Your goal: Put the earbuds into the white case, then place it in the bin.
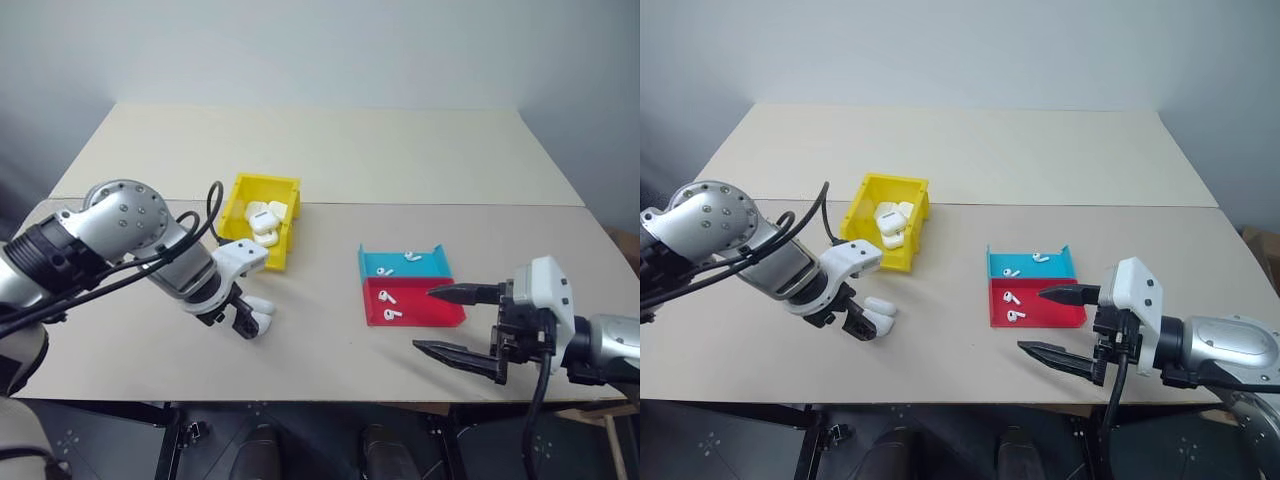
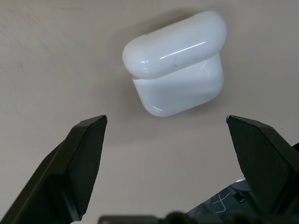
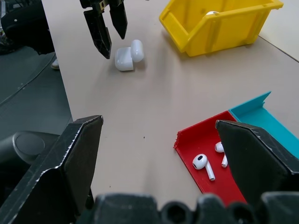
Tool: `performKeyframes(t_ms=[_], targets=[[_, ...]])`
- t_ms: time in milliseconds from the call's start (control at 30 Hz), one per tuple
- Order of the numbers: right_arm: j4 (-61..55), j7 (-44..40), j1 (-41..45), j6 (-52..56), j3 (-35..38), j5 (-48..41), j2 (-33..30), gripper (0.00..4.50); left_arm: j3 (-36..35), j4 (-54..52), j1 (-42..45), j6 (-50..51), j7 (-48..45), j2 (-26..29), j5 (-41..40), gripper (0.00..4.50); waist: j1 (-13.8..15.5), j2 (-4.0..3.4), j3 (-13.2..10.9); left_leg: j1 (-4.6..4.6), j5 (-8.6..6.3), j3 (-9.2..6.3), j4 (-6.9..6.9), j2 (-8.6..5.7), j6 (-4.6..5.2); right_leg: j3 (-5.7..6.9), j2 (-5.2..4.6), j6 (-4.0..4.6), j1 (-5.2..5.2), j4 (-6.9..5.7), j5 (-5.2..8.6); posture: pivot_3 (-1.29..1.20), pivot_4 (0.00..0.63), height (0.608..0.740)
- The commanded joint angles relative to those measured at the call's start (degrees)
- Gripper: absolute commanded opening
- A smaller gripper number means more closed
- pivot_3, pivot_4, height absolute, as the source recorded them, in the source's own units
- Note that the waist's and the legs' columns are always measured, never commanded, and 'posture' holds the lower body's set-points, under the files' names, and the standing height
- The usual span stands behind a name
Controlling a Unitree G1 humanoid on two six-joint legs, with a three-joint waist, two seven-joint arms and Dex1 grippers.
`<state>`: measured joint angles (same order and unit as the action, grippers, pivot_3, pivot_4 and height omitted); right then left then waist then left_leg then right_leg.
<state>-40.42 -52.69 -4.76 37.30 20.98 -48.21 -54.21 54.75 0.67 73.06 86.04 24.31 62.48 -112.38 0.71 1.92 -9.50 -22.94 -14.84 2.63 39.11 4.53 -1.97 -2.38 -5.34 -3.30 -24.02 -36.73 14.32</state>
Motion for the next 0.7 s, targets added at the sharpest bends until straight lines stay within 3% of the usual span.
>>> performKeyframes(t_ms=[33,700], targets=[[-1.50,-0.12,0.06,-0.62,1.76,-1.19,-0.04,4.50,-2.64,-0.96,0.55,-0.79,-0.18,-0.13,-0.62,4.46,0.00,0.00,0.00,0.00,0.00,0.00,0.00,0.00,0.00,0.00,0.00,0.00,0.00,0.00,0.00,0.00,0.150,0.740],[-1.10,-0.54,0.28,-1.16,1.38,-0.91,0.03,4.50,-3.75,2.39,-2.64,-2.17,5.31,-5.36,-0.62,4.46,0.00,0.00,0.00,0.02,0.00,-0.01,0.00,-0.02,0.00,0.00,-0.01,0.00,0.03,0.01,0.00,0.00,0.150,0.740]])
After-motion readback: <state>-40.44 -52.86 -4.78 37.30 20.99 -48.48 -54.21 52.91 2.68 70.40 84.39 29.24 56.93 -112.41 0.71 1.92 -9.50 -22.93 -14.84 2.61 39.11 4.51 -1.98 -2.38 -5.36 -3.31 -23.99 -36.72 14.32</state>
